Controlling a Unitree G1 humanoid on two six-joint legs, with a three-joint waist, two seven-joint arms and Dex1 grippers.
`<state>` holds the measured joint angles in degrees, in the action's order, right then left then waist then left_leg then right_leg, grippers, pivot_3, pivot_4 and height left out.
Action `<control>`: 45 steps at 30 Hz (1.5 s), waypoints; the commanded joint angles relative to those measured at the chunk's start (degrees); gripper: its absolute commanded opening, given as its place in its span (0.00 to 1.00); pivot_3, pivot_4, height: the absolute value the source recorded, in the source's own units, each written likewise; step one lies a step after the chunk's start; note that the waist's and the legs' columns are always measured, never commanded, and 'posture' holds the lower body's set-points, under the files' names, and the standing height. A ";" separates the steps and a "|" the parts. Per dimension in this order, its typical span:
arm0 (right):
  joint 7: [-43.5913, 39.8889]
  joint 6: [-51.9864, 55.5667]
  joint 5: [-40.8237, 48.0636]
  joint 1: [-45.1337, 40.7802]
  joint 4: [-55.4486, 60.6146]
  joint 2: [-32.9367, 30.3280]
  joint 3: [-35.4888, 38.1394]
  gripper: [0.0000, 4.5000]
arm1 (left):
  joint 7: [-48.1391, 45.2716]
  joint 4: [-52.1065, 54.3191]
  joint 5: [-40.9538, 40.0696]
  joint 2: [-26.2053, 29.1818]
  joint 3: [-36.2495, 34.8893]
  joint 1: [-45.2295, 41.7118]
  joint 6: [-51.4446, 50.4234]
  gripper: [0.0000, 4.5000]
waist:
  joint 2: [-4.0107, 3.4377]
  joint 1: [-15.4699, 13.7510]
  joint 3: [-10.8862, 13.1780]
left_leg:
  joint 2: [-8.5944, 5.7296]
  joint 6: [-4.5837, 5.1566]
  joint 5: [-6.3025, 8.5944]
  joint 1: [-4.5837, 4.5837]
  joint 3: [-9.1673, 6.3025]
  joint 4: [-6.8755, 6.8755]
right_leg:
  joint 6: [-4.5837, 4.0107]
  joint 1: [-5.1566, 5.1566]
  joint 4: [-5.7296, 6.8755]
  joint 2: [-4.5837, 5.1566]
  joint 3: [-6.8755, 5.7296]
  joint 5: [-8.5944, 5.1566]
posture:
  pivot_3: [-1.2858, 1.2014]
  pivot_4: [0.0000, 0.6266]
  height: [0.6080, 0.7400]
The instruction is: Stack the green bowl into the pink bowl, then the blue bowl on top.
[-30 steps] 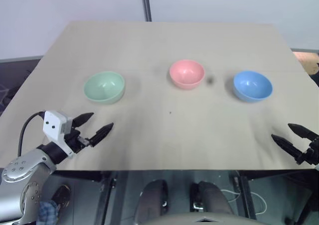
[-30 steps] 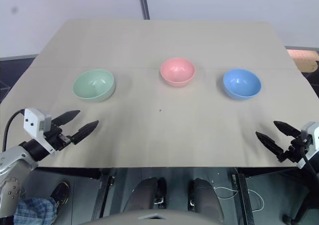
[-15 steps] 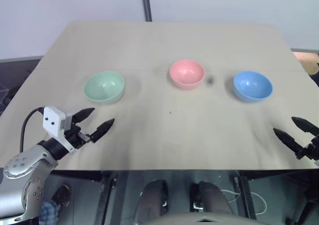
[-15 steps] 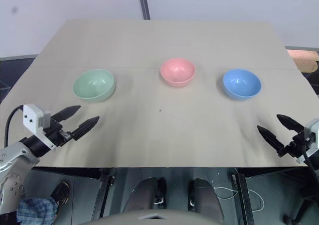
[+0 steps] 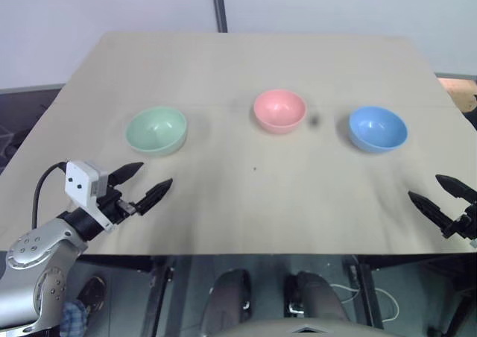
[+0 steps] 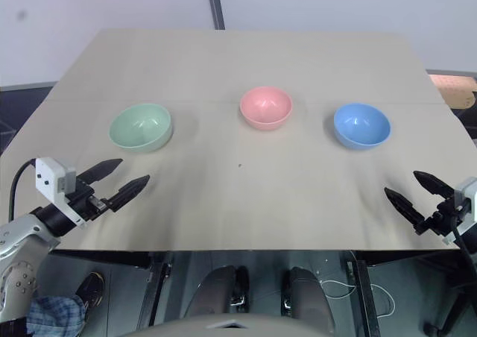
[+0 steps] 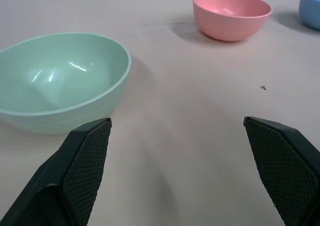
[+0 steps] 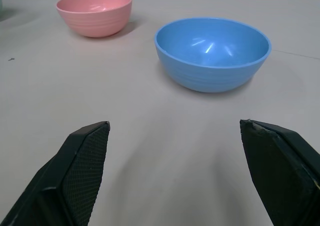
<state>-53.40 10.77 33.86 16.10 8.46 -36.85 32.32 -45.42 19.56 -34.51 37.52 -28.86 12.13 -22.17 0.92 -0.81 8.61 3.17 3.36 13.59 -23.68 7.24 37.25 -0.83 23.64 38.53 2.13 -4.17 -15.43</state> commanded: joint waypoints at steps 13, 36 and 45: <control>13.86 21.03 -24.25 -43.54 6.16 -3.11 -39.63 1.00 | -1.06 1.71 -4.43 0.01 0.45 -1.52 -0.55 0.99 | -0.02 1.58 0.08 | 0.02 -0.10 -0.07 0.01 0.09 0.16 | -0.34 0.19 0.35 0.00 0.08 0.01 | 0.52 0.24 1.00; 2.03 0.69 -50.50 -80.36 -35.45 10.27 -61.36 1.00 | 0.87 2.79 -4.00 -1.73 1.50 -0.41 0.59 0.99 | 0.14 1.80 0.16 | -0.02 -0.30 -0.18 -0.08 0.20 0.17 | -0.24 0.22 0.36 0.07 0.03 0.13 | 0.52 0.24 1.00; 0.25 2.52 -52.77 -81.20 -31.58 11.88 -61.77 1.00 | 0.93 2.39 -3.90 -1.81 1.98 -0.58 0.73 0.99 | 0.13 2.90 0.17 | 0.00 -0.32 -0.19 -0.05 0.17 0.14 | -0.25 0.22 0.42 0.11 -0.01 0.13 | 0.52 0.24 1.00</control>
<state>-53.45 13.63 -18.21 -63.35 -23.74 -25.41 -30.51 -44.53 19.94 -38.25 35.59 -26.42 11.87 -22.54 1.04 2.09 8.77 3.16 3.04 13.40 -23.73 7.42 37.39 -1.08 23.85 38.94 2.24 -4.18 -15.29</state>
